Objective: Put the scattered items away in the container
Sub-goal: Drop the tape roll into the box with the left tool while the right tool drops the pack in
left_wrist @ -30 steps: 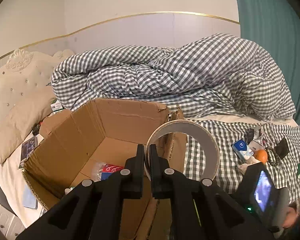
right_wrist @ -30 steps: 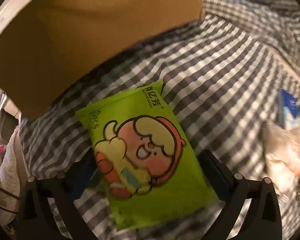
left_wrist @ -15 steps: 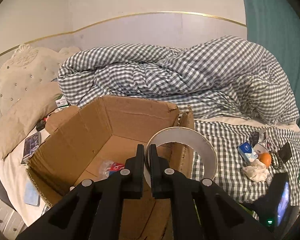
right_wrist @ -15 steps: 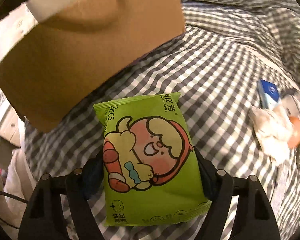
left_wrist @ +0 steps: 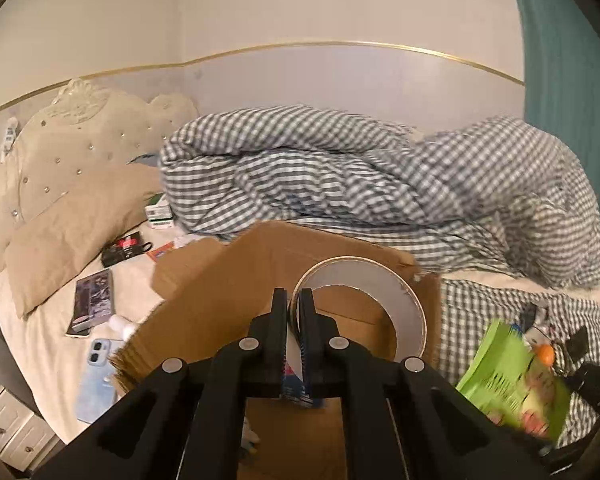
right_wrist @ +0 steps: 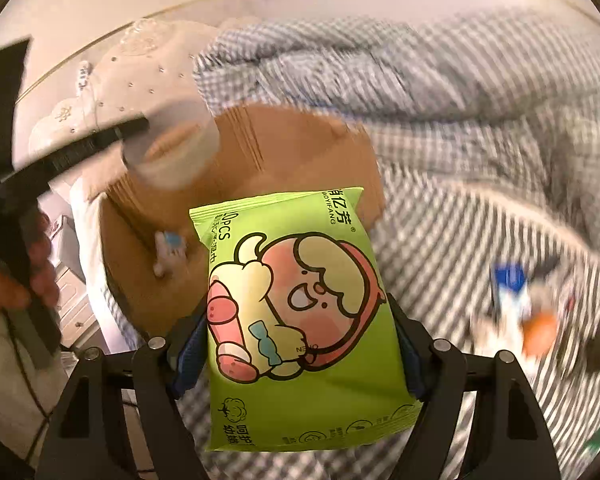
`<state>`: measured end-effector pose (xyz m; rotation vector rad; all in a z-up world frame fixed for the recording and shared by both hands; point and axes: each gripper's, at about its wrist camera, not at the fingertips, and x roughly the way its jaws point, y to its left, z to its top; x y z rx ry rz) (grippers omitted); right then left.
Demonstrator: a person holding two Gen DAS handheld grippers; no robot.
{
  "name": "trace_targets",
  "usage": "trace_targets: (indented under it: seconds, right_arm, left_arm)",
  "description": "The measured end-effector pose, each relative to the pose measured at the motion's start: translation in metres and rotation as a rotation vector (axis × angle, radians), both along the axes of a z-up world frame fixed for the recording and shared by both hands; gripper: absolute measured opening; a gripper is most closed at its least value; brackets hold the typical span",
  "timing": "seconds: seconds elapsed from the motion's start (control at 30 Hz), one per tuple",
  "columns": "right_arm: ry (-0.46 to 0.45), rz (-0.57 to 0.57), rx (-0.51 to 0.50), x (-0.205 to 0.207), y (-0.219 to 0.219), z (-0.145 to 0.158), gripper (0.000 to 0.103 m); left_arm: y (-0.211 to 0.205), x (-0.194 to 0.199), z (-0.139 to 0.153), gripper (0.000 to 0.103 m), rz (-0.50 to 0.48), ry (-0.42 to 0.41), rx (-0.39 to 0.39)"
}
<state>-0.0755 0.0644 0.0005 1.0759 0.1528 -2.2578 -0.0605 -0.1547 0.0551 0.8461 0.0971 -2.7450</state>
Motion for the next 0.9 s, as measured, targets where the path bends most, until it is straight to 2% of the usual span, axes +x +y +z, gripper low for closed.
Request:
trace_targets:
  seconds: [0.1,0.2,0.23,0.27,0.3,0.33,0.37,0.4,0.47,0.6,0.73,0.9]
  right_arm:
    - [0.026,0.029,0.012,-0.017,-0.036,0.018,0.077]
    - [0.032,0.037,0.065,-0.041,-0.073,0.018,0.077]
    - [0.036,0.027,0.087,-0.049,-0.086,0.017,0.077]
    - [0.047,0.016,0.091,-0.053,-0.093,0.016,0.077]
    - [0.06,-0.003,0.082,-0.055,-0.095,0.017,0.089]
    - [0.062,-0.026,0.074,-0.059,-0.097,0.019,0.091]
    - [0.067,-0.056,0.064,-0.06,-0.096,0.021,0.094]
    - [0.053,-0.059,0.039,-0.064,-0.093,0.024,0.095]
    - [0.03,-0.044,-0.007,-0.064,-0.086,0.027,0.095]
    - [0.045,-0.079,0.018,-0.056,-0.071,0.027,0.095]
    - [0.027,-0.102,0.001,-0.044,-0.05,0.028,0.095]
    - [0.043,-0.15,-0.025,-0.013,-0.009,0.044,0.095]
  left_arm:
    - [-0.017,-0.01,-0.01,0.005,0.03,-0.037,0.009]
    - [-0.025,-0.025,-0.025,0.008,0.028,-0.092,0.013]
    - [-0.025,-0.029,-0.03,0.013,0.023,-0.111,0.008]
    - [-0.024,-0.033,-0.035,0.032,0.019,-0.129,0.002]
    - [-0.024,-0.035,-0.039,0.053,0.023,-0.144,-0.004]
    - [-0.026,-0.037,-0.043,0.089,0.053,-0.156,-0.015]
    - [-0.029,-0.035,-0.045,0.103,0.092,-0.156,-0.024]
    - [-0.032,-0.032,-0.047,0.103,0.109,-0.142,-0.024]
    - [-0.035,-0.029,-0.05,0.103,0.084,-0.136,0.014]
    - [-0.026,-0.028,-0.054,0.103,0.077,-0.148,-0.01]
    - [-0.006,-0.021,-0.045,0.103,0.059,-0.133,-0.027]
    - [0.036,-0.005,-0.027,0.103,-0.008,-0.115,-0.043]
